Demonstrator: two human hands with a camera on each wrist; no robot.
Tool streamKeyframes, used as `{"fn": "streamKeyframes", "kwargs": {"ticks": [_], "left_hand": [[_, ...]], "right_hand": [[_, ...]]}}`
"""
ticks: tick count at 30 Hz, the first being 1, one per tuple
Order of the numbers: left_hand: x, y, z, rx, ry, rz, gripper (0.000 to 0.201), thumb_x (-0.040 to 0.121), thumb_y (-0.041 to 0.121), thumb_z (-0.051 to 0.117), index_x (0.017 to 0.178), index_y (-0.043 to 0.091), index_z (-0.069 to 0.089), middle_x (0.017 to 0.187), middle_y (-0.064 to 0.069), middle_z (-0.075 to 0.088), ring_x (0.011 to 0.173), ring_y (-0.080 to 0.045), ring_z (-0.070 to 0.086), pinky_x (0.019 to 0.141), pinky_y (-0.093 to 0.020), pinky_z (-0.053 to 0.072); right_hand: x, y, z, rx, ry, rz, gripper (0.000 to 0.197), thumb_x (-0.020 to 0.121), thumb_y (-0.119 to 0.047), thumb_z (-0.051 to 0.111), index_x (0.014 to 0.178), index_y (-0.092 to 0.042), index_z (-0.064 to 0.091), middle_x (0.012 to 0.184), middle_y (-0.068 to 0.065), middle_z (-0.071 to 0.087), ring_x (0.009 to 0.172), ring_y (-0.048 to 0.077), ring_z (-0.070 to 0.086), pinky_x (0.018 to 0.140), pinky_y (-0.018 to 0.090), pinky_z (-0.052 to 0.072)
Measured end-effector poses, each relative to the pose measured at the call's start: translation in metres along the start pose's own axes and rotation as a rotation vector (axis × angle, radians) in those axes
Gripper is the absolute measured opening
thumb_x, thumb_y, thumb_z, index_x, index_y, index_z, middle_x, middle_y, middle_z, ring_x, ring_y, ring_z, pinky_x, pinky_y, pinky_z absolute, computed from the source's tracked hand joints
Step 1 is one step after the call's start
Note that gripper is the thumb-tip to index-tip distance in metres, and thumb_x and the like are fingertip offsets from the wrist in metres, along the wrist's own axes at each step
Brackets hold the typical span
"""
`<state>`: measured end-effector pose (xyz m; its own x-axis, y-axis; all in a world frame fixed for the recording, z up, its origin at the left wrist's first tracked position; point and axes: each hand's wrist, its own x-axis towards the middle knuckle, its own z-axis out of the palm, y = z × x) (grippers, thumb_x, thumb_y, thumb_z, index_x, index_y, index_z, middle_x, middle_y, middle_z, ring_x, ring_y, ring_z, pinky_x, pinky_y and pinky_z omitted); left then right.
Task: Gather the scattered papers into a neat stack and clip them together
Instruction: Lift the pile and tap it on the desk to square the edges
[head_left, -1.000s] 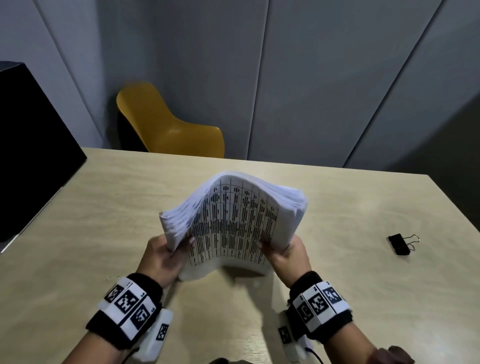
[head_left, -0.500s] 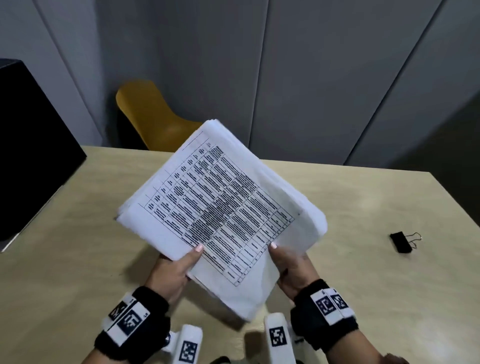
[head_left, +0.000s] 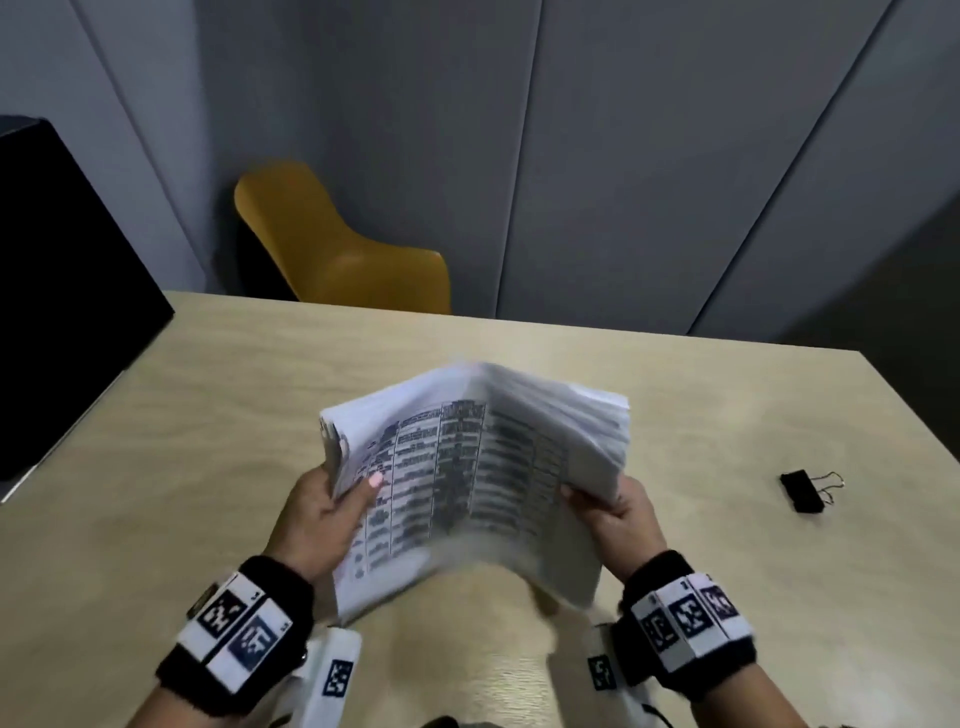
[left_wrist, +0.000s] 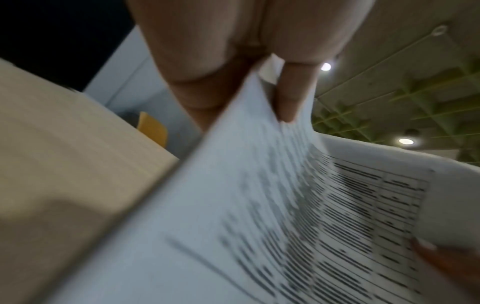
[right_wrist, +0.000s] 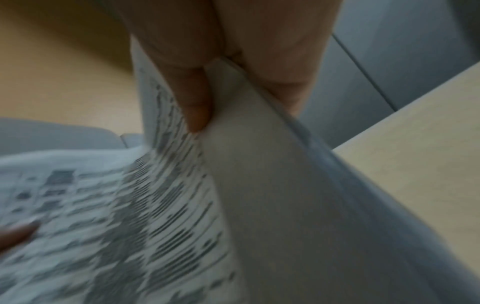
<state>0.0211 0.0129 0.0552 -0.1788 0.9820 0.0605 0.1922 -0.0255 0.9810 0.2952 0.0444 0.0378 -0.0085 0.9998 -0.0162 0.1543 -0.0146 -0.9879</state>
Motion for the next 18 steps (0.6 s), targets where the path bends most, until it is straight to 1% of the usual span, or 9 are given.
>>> {"fn": "streamKeyframes", "kwargs": {"ticks": [3, 4, 6, 8, 10, 13, 15, 17, 18], "left_hand": [[0.002, 0.017, 0.006, -0.03, 0.032, 0.077, 0.018, 0.084, 0.013, 0.062, 0.097, 0.024, 0.065, 0.083, 0.031, 0.07, 0.086, 0.009, 0.065, 0.076, -0.009, 0.05], [0.002, 0.02, 0.007, -0.002, 0.046, 0.106, 0.019, 0.081, 0.015, 0.064, 0.099, 0.02, 0.065, 0.082, 0.033, 0.069, 0.085, 0.011, 0.065, 0.076, -0.006, 0.048], [0.003, 0.021, 0.005, 0.022, 0.099, 0.115, 0.022, 0.078, 0.004, 0.07, 0.098, 0.013, 0.064, 0.072, 0.034, 0.068, 0.077, 0.014, 0.064, 0.067, -0.002, 0.046], [0.001, 0.018, 0.001, -0.041, 0.147, 0.096, 0.029, 0.074, -0.006, 0.07, 0.1, 0.006, 0.064, 0.075, 0.018, 0.073, 0.078, 0.004, 0.068, 0.065, -0.006, 0.05], [-0.004, 0.018, 0.0, -0.131, 0.189, 0.028, 0.032, 0.075, -0.008, 0.067, 0.103, 0.005, 0.064, 0.079, 0.008, 0.074, 0.077, -0.003, 0.07, 0.067, -0.013, 0.055], [-0.004, 0.02, 0.007, -0.18, 0.234, -0.025, 0.025, 0.08, -0.011, 0.06, 0.099, 0.005, 0.062, 0.061, 0.021, 0.069, 0.061, 0.007, 0.065, 0.056, -0.008, 0.051], [-0.001, 0.024, 0.011, -0.17, 0.261, 0.003, 0.027, 0.08, -0.01, 0.061, 0.103, 0.004, 0.061, 0.06, 0.027, 0.067, 0.061, 0.011, 0.064, 0.057, -0.006, 0.049], [0.003, 0.028, 0.011, -0.156, 0.28, 0.041, 0.029, 0.077, -0.009, 0.065, 0.102, 0.006, 0.062, 0.064, 0.024, 0.069, 0.065, 0.013, 0.063, 0.061, -0.005, 0.049], [0.003, 0.029, 0.01, -0.151, 0.298, 0.062, 0.031, 0.075, -0.008, 0.068, 0.101, 0.008, 0.061, 0.07, 0.019, 0.07, 0.066, 0.014, 0.062, 0.061, -0.004, 0.048]], "right_hand": [[-0.003, -0.009, 0.011, 0.073, 0.11, -0.1, 0.01, 0.072, -0.036, 0.067, 0.077, -0.044, 0.07, 0.075, -0.024, 0.071, 0.074, 0.001, 0.062, 0.074, 0.035, 0.053], [-0.003, -0.011, 0.012, 0.079, 0.126, -0.133, 0.013, 0.073, -0.031, 0.068, 0.081, -0.041, 0.071, 0.078, -0.021, 0.072, 0.076, 0.0, 0.064, 0.075, 0.033, 0.054], [-0.006, -0.012, 0.013, 0.092, 0.15, -0.159, 0.027, 0.071, -0.011, 0.074, 0.092, -0.029, 0.068, 0.088, -0.009, 0.072, 0.083, 0.003, 0.066, 0.078, 0.026, 0.054], [-0.008, -0.012, 0.011, 0.135, 0.175, -0.164, 0.046, 0.069, 0.002, 0.076, 0.103, -0.024, 0.059, 0.097, -0.003, 0.07, 0.09, 0.008, 0.066, 0.08, 0.022, 0.054], [-0.009, -0.009, 0.01, 0.129, 0.206, -0.159, 0.047, 0.067, 0.001, 0.075, 0.101, -0.026, 0.058, 0.092, -0.009, 0.072, 0.09, 0.006, 0.066, 0.082, 0.023, 0.054], [-0.006, -0.009, 0.014, 0.124, 0.205, -0.15, 0.038, 0.077, 0.01, 0.065, 0.091, -0.025, 0.063, 0.083, -0.021, 0.073, 0.082, -0.003, 0.066, 0.08, 0.027, 0.053], [-0.005, -0.016, 0.017, 0.155, 0.217, -0.155, 0.036, 0.08, 0.012, 0.06, 0.088, -0.023, 0.063, 0.078, -0.021, 0.072, 0.077, -0.004, 0.065, 0.075, 0.022, 0.054], [-0.005, -0.022, 0.018, 0.182, 0.233, -0.177, 0.031, 0.077, 0.005, 0.066, 0.091, -0.023, 0.062, 0.081, -0.019, 0.073, 0.079, -0.003, 0.065, 0.075, 0.018, 0.054], [-0.006, -0.026, 0.018, 0.178, 0.231, -0.176, 0.03, 0.074, -0.005, 0.069, 0.095, -0.025, 0.061, 0.085, -0.016, 0.073, 0.083, -0.001, 0.065, 0.079, 0.02, 0.053]]}}
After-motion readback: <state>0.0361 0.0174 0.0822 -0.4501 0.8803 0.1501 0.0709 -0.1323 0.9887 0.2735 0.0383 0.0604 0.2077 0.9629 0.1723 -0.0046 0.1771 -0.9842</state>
